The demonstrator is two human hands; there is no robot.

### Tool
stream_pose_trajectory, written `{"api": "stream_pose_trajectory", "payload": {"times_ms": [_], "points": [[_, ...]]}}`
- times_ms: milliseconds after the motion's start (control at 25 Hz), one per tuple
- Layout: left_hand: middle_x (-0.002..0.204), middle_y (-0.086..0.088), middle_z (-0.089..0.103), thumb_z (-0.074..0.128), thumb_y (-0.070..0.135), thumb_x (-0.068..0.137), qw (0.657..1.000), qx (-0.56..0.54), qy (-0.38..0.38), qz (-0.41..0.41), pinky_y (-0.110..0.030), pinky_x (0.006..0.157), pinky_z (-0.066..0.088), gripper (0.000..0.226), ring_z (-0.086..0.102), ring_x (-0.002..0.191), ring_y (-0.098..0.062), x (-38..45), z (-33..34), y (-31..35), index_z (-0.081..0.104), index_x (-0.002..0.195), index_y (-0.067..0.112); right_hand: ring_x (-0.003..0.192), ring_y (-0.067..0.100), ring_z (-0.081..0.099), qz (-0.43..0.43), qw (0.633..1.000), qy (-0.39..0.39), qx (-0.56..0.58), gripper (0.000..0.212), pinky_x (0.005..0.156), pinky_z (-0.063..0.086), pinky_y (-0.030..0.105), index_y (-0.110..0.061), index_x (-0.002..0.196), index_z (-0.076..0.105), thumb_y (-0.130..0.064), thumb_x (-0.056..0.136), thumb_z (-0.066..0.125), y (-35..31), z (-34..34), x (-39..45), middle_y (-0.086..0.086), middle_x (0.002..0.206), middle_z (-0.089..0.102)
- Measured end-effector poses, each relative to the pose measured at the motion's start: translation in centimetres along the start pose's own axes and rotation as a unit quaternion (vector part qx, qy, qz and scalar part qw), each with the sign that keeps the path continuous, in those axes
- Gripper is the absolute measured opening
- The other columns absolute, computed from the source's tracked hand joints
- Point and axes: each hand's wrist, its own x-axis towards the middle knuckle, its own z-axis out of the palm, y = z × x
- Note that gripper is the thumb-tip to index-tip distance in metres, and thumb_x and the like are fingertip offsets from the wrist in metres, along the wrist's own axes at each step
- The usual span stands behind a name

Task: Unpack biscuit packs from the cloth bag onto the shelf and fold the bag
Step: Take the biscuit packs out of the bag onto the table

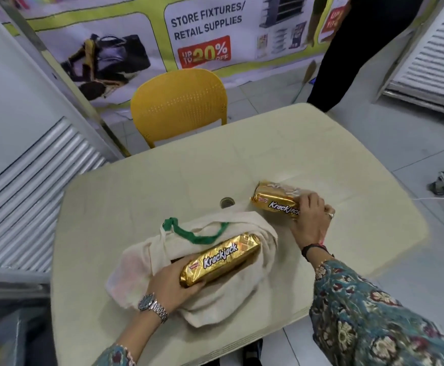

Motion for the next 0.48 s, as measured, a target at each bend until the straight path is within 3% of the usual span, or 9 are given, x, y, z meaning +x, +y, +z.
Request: {"api": "stream_pose_trajectory", "payload": {"times_ms": [80,200,360,480], "points": [[0.112,0.011,0.068,0.059,0.059,0.059,1.000,-0.001,0.015,-0.017,-0.019,0.070,0.048,0.071,0.064,0.094,-0.009,0.1,0.3,0.4,0.048,0.126,0.042,0.105,0.038,0.052,-0.009,0.999,-0.043,-0.008,0.058,0.083,0.040,0.045,-0.007,0.105,0.055,-0.009,0.052,0.079,0.1,1.6,-0.9,0.018,0.110,0.057],[0.107,0.009,0.070,0.058,0.058,0.052,0.998,-0.038,0.026,-0.031,-0.018,0.066,0.049,0.073,0.065,0.089,-0.009,0.0,0.9,0.2,0.051,0.124,0.043,0.095,0.037,0.053,-0.048,0.993,-0.094,-0.044,0.050,0.082,0.043,0.045,-0.008,0.106,0.055,-0.013,0.062,0.078,-0.1,2.9,-2.0,0.018,0.109,0.056],[0.091,0.016,0.070,0.059,0.056,0.048,0.996,-0.074,0.039,-0.013,-0.003,0.058,0.040,0.060,0.063,0.075,-0.001,-1.0,0.6,0.1,0.038,0.099,0.079,0.105,0.036,0.050,-0.069,0.980,-0.166,-0.080,0.049,0.081,0.044,0.045,-0.008,0.120,0.051,-0.005,0.073,0.067,-0.8,3.0,-2.4,0.017,0.117,0.052],[0.077,0.033,0.062,0.060,0.056,0.045,0.995,-0.081,0.056,0.004,0.000,0.057,0.038,0.065,0.061,0.071,0.008,-3.1,-1.0,0.6,0.031,0.094,0.085,0.114,0.034,0.047,-0.078,0.975,-0.196,-0.074,0.046,0.085,0.043,0.043,-0.010,0.125,0.046,-0.006,0.081,0.059,-1.3,2.7,-3.2,0.013,0.126,0.048]]}}
